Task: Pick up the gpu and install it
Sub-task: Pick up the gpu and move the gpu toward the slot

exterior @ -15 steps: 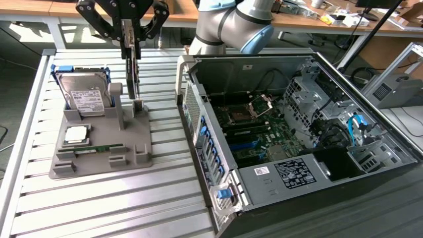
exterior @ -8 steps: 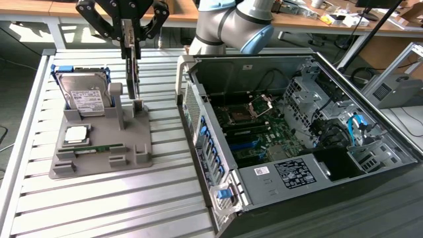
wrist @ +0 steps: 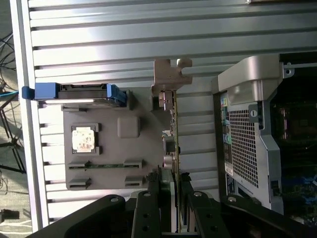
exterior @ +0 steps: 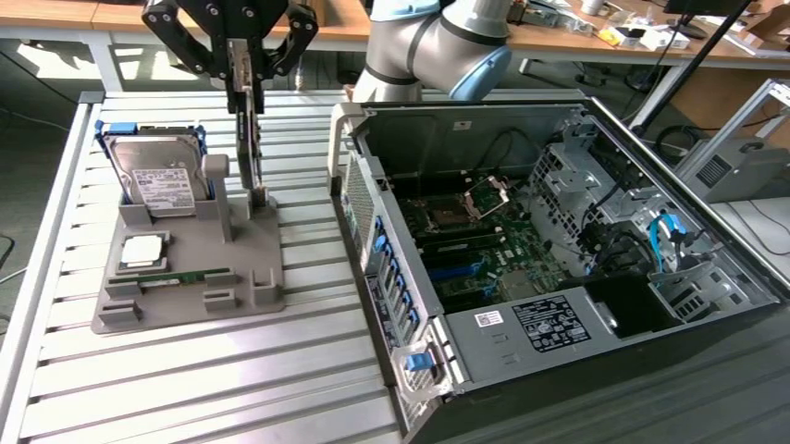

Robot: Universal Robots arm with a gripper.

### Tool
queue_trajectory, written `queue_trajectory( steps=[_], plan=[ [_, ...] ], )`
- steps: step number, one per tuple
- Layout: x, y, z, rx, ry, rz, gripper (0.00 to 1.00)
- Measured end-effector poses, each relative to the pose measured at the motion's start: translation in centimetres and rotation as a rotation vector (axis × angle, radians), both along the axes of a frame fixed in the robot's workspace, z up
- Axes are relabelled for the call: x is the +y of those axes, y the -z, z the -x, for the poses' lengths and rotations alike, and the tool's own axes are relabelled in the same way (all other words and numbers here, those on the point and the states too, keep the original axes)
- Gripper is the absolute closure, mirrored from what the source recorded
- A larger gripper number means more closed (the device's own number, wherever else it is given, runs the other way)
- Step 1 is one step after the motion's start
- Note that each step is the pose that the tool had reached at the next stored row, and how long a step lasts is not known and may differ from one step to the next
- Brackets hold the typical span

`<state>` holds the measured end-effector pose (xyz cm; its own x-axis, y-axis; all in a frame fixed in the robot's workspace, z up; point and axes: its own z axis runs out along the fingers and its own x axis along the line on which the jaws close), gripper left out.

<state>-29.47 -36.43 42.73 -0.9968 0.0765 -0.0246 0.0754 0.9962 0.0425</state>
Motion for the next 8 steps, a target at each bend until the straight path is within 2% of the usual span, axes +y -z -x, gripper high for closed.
queue_trajectory(
  steps=[8],
  plan=[
    [-0.21, 0.0, -0.74, 0.0001, 0.0, 0.0001, 0.73]
  ],
)
